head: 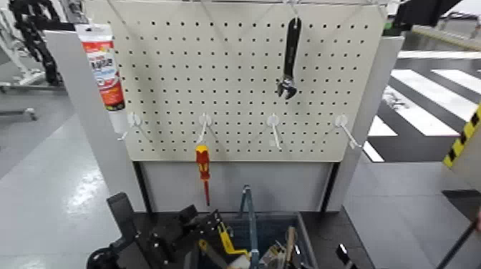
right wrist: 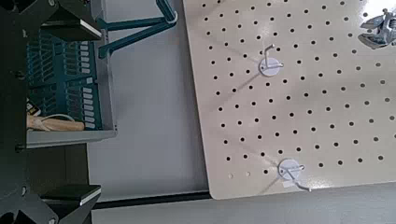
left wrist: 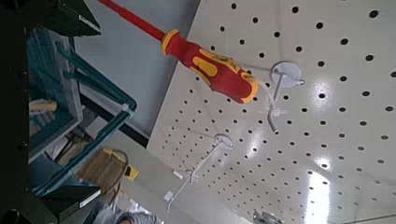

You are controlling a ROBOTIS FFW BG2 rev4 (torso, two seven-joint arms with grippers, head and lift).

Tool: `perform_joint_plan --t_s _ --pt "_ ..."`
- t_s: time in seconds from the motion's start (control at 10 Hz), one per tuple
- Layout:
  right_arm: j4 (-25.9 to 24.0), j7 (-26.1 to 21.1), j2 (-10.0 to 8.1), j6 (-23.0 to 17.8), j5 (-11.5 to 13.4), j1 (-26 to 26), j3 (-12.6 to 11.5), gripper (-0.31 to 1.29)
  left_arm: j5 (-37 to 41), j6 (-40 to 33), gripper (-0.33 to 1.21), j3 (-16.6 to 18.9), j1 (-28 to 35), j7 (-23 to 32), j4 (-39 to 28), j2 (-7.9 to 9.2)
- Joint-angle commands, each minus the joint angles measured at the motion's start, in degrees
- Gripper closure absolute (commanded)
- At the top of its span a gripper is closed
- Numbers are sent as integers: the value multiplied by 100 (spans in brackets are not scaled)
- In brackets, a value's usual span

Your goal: Grasp the handle of the crate.

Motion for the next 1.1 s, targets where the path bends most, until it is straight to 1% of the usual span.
perform_joint_plan --t_s 0.1,0.3,0.4,0.6,0.8,1.0,1.1 --pt "2 0 -7 12 -2 -12 11 15 1016 819 10 -30 -319 -198 279 111" --pt "2 0 2 12 -10 -3 11 15 1771 1276 10 -109 -486 -180 507 129" --pt "2 0 2 12 -10 -3 11 15 1912 1531 10 -127 -635 -171 569 138" --pt "2 0 11 12 -10 -3 11 15 2448 1839 10 -215 -873 -101 850 94" --pt "2 0 28 3 -19 -3 11 15 3063 2252 10 -267 -1048 154 1114 85" --pt "11 0 37 -6 -19 -3 11 15 3573 2524 11 -487 -1259 171 1527 111" --pt "19 0 37 -15 -28 -3 20 15 3635 2577 11 -592 -1417 101 1720 111"
